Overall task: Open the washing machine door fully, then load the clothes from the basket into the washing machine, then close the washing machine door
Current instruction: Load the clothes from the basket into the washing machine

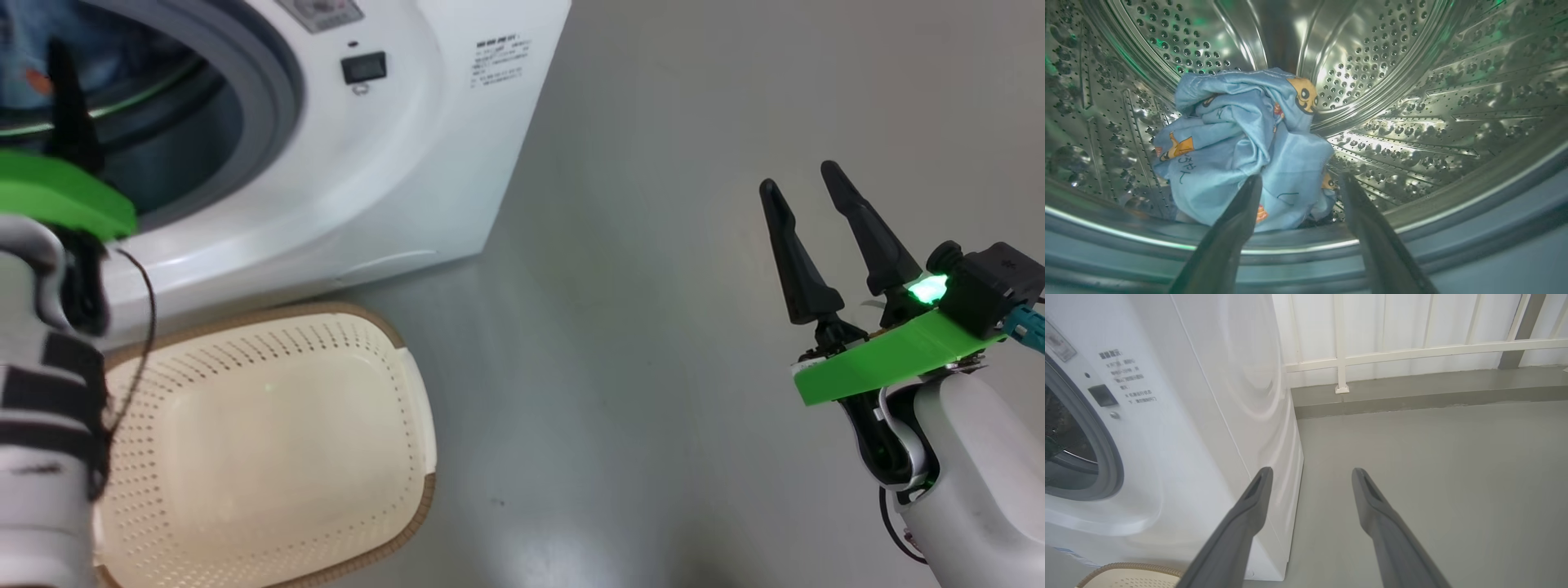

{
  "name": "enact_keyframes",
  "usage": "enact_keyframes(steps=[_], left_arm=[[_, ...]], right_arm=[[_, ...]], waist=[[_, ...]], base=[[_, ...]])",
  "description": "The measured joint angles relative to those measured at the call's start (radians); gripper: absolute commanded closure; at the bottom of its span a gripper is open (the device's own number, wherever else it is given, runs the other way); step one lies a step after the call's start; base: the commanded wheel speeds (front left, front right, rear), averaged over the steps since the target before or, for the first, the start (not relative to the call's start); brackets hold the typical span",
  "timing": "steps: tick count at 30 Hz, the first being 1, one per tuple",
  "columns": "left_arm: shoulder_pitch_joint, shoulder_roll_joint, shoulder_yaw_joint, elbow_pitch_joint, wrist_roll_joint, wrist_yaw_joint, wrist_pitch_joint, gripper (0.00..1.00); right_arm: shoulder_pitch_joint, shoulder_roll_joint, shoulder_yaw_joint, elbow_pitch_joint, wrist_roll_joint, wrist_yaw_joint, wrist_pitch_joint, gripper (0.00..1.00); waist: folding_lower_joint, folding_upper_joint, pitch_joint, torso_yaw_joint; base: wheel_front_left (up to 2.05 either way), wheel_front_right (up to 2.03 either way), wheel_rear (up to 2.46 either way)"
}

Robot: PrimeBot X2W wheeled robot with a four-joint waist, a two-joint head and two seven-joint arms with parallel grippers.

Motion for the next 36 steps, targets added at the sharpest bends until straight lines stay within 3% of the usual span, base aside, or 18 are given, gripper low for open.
enact_keyframes(steps=[20,36], left_arm=[[0.394,-0.095,0.042,-0.307,0.055,-0.007,-0.005,0.00],[0.732,-0.117,0.099,-0.559,0.083,0.007,-0.005,0.00]], right_arm=[[0.065,-0.038,0.024,0.043,0.015,0.000,0.000,0.00],[0.159,-0.043,0.003,0.046,0.014,0.000,0.000,0.00]], waist=[[0.0000,0.0000,-0.218,0.095],[0.0000,0.0000,-0.388,0.156]], base=[[0.00,0.00,0.00],[0.00,0.00,0.00]])
